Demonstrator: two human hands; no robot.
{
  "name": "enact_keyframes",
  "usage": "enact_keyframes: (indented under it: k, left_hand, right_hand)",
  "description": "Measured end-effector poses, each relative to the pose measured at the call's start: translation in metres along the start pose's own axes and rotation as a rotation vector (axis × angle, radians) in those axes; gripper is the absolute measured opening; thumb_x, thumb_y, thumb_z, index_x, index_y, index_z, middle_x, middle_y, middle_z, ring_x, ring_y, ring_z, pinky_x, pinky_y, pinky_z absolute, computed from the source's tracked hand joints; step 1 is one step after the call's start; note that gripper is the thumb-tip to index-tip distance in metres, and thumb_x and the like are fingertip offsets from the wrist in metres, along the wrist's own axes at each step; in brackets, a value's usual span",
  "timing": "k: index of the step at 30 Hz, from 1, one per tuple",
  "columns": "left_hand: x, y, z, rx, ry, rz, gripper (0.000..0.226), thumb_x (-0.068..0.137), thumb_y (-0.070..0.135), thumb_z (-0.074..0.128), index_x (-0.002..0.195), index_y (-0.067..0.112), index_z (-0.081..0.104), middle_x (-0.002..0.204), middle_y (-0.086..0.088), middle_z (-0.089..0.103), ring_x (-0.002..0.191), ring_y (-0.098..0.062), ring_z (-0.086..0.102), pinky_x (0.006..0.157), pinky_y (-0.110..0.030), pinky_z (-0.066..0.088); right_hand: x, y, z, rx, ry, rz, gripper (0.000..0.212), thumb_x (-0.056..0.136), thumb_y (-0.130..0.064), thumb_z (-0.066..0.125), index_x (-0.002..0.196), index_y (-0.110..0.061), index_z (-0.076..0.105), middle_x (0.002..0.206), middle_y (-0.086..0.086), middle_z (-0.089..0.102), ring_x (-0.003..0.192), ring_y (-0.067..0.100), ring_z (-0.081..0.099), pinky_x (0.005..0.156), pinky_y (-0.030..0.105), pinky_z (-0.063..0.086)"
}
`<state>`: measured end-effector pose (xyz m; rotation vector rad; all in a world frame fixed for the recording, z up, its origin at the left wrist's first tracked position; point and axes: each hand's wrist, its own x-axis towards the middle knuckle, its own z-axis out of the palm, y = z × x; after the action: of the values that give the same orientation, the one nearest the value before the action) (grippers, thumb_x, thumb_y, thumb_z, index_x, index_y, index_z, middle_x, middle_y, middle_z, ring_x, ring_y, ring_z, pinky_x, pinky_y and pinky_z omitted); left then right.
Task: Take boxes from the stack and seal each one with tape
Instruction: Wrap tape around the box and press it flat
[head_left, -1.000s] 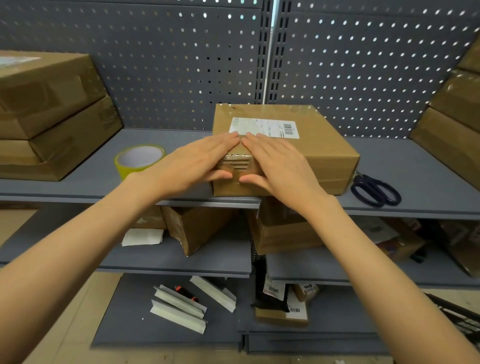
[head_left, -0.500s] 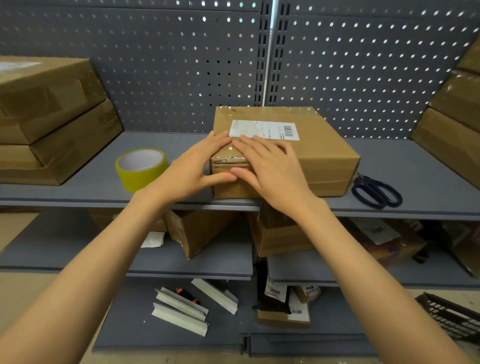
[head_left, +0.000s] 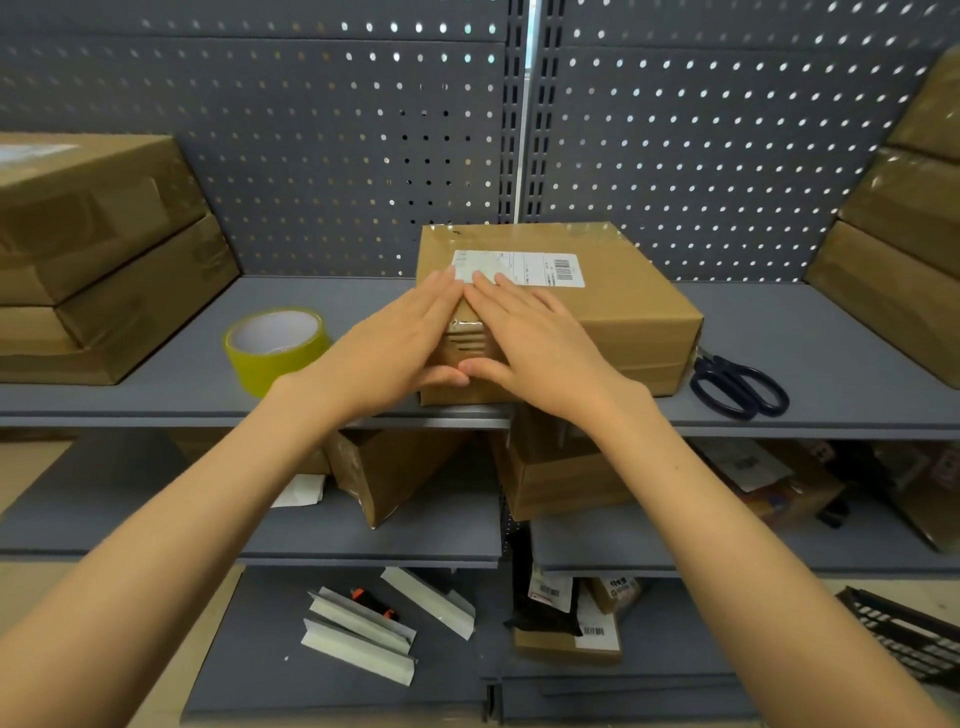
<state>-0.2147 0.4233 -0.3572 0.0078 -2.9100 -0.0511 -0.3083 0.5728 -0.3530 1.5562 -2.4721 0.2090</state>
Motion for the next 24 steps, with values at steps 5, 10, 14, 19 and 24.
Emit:
enact_keyframes:
  k: [5, 10, 14, 19, 24]
  left_hand:
    - [0.000, 0.003, 0.011, -0.248, 0.083, -0.016, 0.085, 0.086, 0.027, 0.065, 0.150, 0.003, 0.015, 0.159, -0.013, 0.009, 0.147, -0.027, -0.002, 0.116, -0.028, 0.001]
    - [-0.004, 0.002, 0.015, -0.513, 0.076, -0.071, 0.088, 0.084, 0.021, 0.070, 0.151, 0.011, 0.015, 0.160, -0.002, 0.004, 0.145, -0.012, -0.011, 0.118, -0.029, 0.003]
    - [0.001, 0.021, 0.015, -1.149, 0.299, -0.359, 0.083, 0.078, 0.035, 0.069, 0.148, 0.020, 0.029, 0.157, 0.005, 0.023, 0.142, -0.008, 0.022, 0.109, -0.018, 0.027]
    - [0.021, 0.048, 0.026, -1.087, 0.668, -0.616, 0.042, 0.104, 0.021, 0.035, 0.145, 0.010, 0.035, 0.129, 0.012, 0.041, 0.112, 0.005, 0.037, 0.073, 0.011, 0.027]
    - [0.029, 0.049, 0.038, -0.978, 0.751, -0.706, 0.041, 0.105, 0.016, 0.030, 0.144, 0.007, 0.038, 0.139, 0.005, 0.046, 0.124, -0.007, 0.042, 0.096, -0.006, 0.032]
  right_hand:
    - [-0.004, -0.001, 0.003, -0.112, 0.059, -0.028, 0.080, 0.092, -0.057, 0.044, 0.153, -0.014, 0.013, 0.160, 0.001, 0.015, 0.147, 0.016, 0.010, 0.116, 0.028, 0.005]
    - [-0.004, 0.003, 0.001, -0.059, 0.034, -0.056, 0.079, 0.092, -0.049, 0.050, 0.153, -0.017, 0.010, 0.160, 0.000, 0.012, 0.147, 0.015, 0.009, 0.117, 0.028, 0.004]
    - [-0.002, 0.003, -0.001, 0.096, 0.017, -0.012, 0.081, 0.091, -0.053, 0.052, 0.153, -0.022, 0.010, 0.160, -0.002, 0.012, 0.147, 0.014, 0.010, 0.116, 0.029, 0.009]
    - [0.001, -0.008, 0.013, -0.035, 0.180, 0.039, 0.070, 0.090, -0.056, 0.051, 0.149, -0.025, 0.028, 0.155, -0.005, 0.030, 0.142, 0.017, 0.026, 0.110, 0.032, 0.018]
    - [0.005, -0.009, 0.016, -0.052, 0.225, 0.039, 0.065, 0.089, -0.049, 0.057, 0.145, -0.026, 0.035, 0.150, -0.006, 0.037, 0.138, 0.017, 0.032, 0.106, 0.033, 0.022]
